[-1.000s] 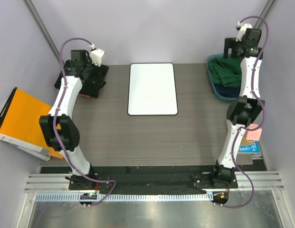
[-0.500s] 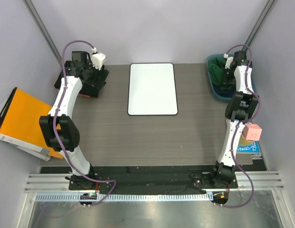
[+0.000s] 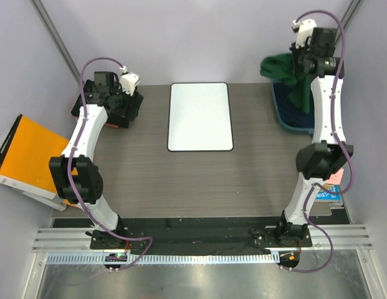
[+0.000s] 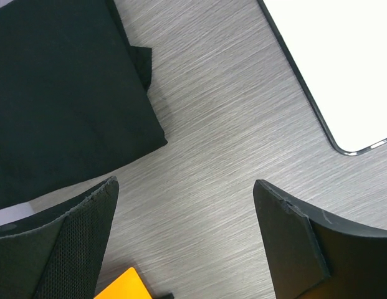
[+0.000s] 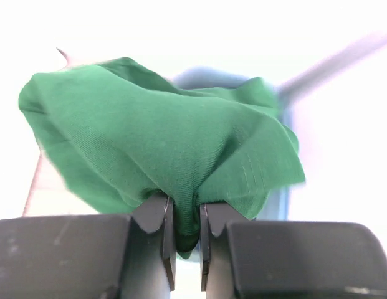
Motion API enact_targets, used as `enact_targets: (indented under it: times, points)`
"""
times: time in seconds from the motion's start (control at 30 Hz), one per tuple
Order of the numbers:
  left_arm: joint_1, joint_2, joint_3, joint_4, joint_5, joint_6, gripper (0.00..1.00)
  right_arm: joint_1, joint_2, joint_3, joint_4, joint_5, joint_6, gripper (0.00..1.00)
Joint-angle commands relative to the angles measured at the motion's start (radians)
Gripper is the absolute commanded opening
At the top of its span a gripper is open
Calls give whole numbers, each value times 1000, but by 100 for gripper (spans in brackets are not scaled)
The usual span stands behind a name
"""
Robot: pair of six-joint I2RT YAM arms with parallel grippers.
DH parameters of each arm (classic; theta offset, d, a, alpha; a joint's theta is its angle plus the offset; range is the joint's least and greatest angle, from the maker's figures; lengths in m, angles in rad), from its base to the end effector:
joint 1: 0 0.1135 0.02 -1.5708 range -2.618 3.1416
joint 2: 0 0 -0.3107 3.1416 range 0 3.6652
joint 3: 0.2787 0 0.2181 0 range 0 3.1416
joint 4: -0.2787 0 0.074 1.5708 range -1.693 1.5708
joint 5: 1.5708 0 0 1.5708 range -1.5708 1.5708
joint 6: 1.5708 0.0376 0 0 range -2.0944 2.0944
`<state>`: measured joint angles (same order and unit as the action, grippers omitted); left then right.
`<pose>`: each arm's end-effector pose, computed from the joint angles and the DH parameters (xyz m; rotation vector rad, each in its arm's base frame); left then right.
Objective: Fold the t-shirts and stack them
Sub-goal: Grab crumpled tshirt from bin with the right arm, then move the tshirt to the center of the board
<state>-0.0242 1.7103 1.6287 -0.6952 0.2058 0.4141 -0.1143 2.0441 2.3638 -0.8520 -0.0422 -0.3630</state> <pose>0.3558 -0.0163 0.3862 0.6038 2.2478 -0.0467 0.4353 -0.0484 0.4563 -0.2872 2.0923 -0.2420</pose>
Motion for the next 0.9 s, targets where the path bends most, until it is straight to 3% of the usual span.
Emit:
enact_targets:
  times: [0.0,0.2,0.37,0.53,0.6,0.63,0.67,0.7,0.77,0.87]
  points:
    - [-16,-35,-3,30,32,-24,89,68,-120,8,100,-39,-70,1]
    - [-22,-55,-26,49,29,-26,86,229,-289,-90,128,-191,-180,1]
    - [-36,-69,-59,80,23,-40,80,271,-407,-130,168,-303,-185,1]
    - [-54,-92,-105,135,6,-61,73,271,-547,-368,188,-358,-203,1]
    - [-66,-92,-124,144,6,-63,73,272,-599,-542,191,-277,-232,53]
    - [-71,-87,-128,152,10,-63,76,271,-611,-617,203,-212,-253,99]
    - [-77,-84,-135,154,12,-61,79,269,-614,-691,227,-17,-292,100]
    - [-91,-78,-135,154,14,-60,83,262,-592,-812,228,83,-321,100]
    - [-106,-63,-130,152,18,-49,86,220,-552,-898,226,261,-305,100]
    - [-131,-46,-118,140,38,-40,87,171,-551,-940,154,139,-268,100]
